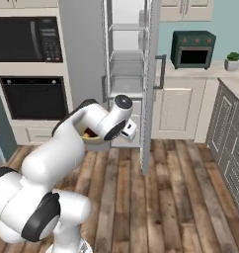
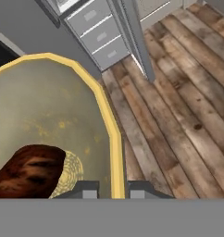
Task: Place one of the steaks on the plate and the other in the bowl. Then place the bowl in the fridge.
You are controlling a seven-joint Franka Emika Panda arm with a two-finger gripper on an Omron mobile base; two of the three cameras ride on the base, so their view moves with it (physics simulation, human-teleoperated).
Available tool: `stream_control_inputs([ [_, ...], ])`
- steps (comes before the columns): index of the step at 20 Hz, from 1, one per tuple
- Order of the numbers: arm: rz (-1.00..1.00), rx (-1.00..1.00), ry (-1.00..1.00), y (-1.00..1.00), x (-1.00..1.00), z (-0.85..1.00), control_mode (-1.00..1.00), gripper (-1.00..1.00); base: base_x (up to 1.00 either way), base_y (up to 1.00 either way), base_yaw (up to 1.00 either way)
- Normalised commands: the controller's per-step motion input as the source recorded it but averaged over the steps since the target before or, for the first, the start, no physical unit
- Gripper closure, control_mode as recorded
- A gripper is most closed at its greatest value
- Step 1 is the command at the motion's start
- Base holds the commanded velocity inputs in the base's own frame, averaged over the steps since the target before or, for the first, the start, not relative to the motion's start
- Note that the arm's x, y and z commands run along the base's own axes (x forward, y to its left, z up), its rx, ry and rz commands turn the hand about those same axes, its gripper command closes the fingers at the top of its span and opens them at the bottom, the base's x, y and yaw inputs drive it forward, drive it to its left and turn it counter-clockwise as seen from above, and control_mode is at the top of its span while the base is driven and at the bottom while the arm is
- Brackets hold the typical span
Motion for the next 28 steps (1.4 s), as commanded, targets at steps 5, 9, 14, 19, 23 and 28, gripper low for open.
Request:
stream_control_inputs([
  [5,0.0,0.0,0.0,0.0,0.0,0.0,1.0,1.0,1.0,0.59,-0.01],
  [9,0.0,0.0,0.0,0.0,0.0,0.0,1.0,1.0,1.0,0.91,-0.14],
  [14,0.0,0.0,0.0,0.0,0.0,0.0,1.0,1.0,1.0,0.33,-0.44],
  [19,0.0,0.0,0.0,0.0,0.0,0.0,1.0,1.0,0.98,0.3,-0.43],
  [23,0.0,0.0,0.0,0.0,0.0,0.0,1.0,1.0,0.68,0.85,-0.33],
  [28,0.0,0.0,0.0,0.0,0.0,0.0,1.0,1.0,0.55,0.29,-0.21],
])
